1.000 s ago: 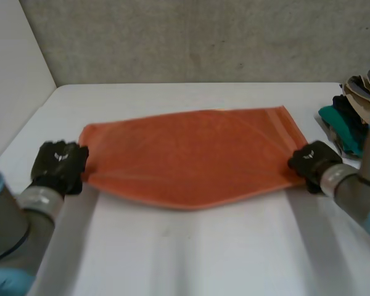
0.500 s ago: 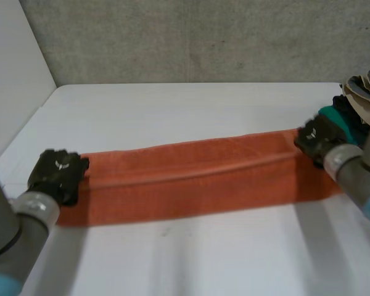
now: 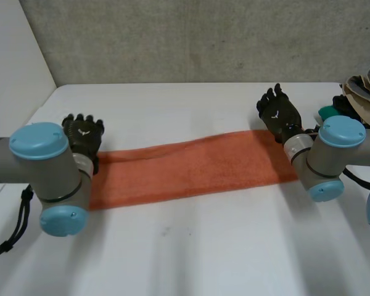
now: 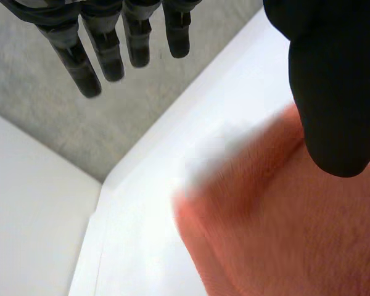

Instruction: Fold the laundry.

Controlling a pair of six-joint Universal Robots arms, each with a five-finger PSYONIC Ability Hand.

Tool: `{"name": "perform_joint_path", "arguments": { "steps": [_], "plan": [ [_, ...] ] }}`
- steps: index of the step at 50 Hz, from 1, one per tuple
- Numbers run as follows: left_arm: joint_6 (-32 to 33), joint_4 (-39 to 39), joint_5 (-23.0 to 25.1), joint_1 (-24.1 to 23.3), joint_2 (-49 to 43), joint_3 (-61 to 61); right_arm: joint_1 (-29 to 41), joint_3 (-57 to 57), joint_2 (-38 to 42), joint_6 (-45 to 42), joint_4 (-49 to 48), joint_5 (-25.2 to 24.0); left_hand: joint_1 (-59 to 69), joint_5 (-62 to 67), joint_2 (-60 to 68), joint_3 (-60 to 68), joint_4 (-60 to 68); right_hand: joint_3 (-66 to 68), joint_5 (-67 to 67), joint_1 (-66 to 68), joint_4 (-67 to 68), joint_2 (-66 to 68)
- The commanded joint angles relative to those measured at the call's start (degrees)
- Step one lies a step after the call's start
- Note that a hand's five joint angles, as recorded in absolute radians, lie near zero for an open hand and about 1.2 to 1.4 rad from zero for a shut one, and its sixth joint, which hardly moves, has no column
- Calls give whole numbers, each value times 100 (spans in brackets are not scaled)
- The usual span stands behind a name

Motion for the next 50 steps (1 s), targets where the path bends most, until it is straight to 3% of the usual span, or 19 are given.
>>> {"name": "perform_joint_path", "arguments": {
  "steps": [1, 5, 10, 18, 27, 42, 44, 45, 50],
  "plan": [
    [-13, 3, 2, -113, 548, 42, -39, 556, -846, 1064, 91, 796, -102, -286, -207, -240, -184, -237, -290, -341, -269, -236],
    [-13, -6, 37, -43, 1093, -282, -83, 1206, -1672, 1698, 406, 727, -102, -286, -207, -240, -184, -237, -290, -341, -269, -236],
    [-22, 3, 55, -16, 1708, -933, -415, 1909, -2524, 2268, 1528, 245, -102, -286, -207, -240, -184, -237, -290, -341, -269, -236],
    [-452, 38, 529, -51, 2447, -2032, -1128, 2368, -2702, 2384, 2947, -600, -80, -264, -185, -219, -163, 72, 19, -32, 40, 73],
    [-1251, 170, 960, -60, 2553, -2384, -1463, 2438, -2307, 2279, 2509, -706, 21, -163, -84, -118, -62, 696, 643, 592, 664, 697],
    [-1340, 249, 969, -78, 2483, -2419, -1586, 2052, -1524, 1734, 1963, -680, 37, -146, -67, -101, -45, 2125, 2072, 2021, 2093, 2126],
    [-1340, 241, 969, -86, 2492, -2419, -1586, 2016, -1472, 1734, 1919, -671, 37, -146, -67, -101, -45, 3430, 3377, 3326, 3397, 3430],
    [-1340, 240, 969, -86, 2492, -2428, -1586, 1964, -1428, 1734, 1849, -653, 37, -146, -67, -101, -45, 6730, 6677, 6626, 6698, 6731],
    [-1340, 249, 969, -86, 2562, -2481, -1735, 2148, -1603, 1725, 1743, -171, 37, -146, -67, -101, -45, 6763, 6710, 6659, 6731, 6764]
  ]
}}
